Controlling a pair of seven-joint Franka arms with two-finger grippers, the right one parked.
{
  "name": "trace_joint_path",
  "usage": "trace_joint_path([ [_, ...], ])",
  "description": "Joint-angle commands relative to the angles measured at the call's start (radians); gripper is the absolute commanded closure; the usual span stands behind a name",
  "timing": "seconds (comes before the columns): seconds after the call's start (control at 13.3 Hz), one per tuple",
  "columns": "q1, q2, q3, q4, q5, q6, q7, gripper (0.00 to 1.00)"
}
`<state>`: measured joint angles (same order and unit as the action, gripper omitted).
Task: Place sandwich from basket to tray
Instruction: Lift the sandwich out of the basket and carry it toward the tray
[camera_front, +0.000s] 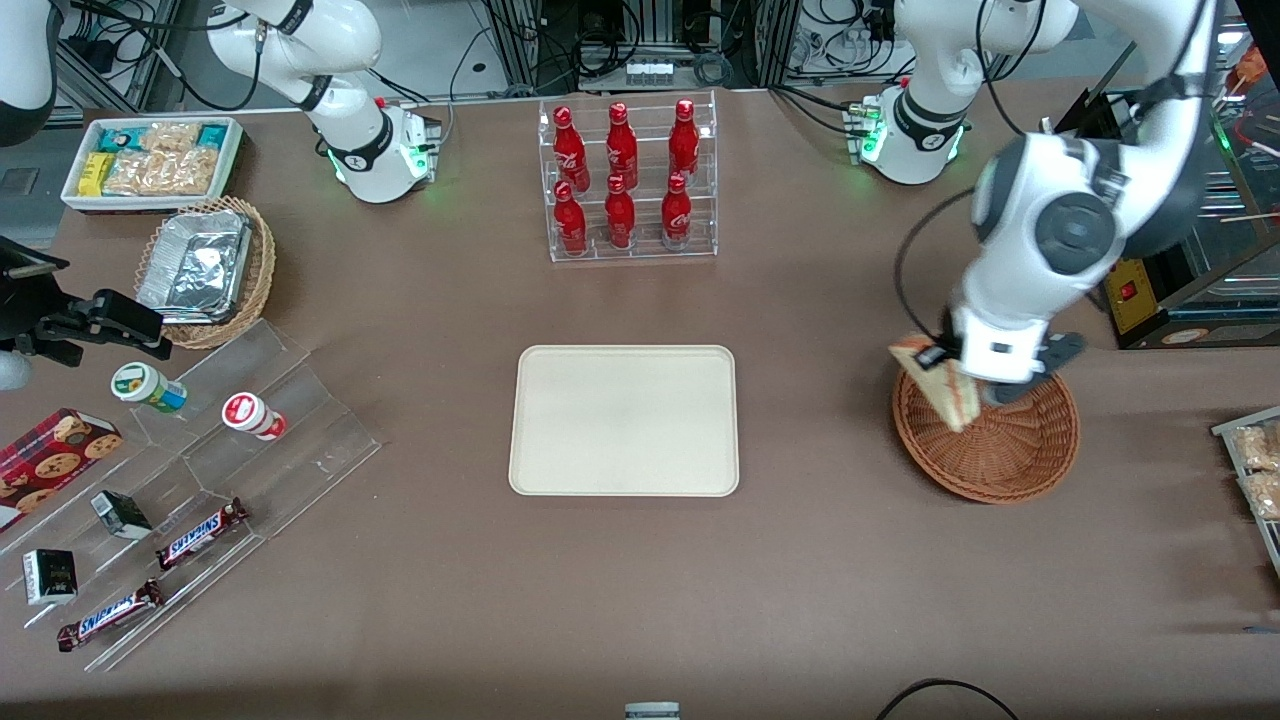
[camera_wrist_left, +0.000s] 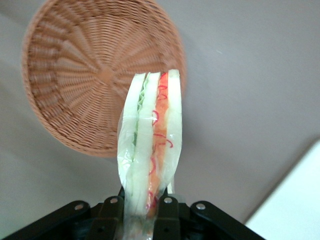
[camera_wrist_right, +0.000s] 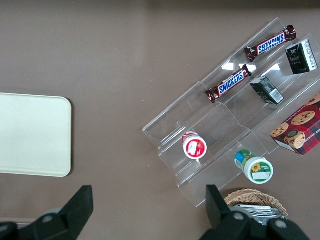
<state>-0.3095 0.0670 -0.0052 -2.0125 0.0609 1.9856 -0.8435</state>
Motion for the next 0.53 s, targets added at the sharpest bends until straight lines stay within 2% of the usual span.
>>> trace_joint_path([
  [0.0,-0.135,0.055,0.013,0.078,0.019,-0.014,0.004,0.9],
  [0.45,-0.379,0.255,0.01,0.213,0.002,0.183,-0.016,0.89],
])
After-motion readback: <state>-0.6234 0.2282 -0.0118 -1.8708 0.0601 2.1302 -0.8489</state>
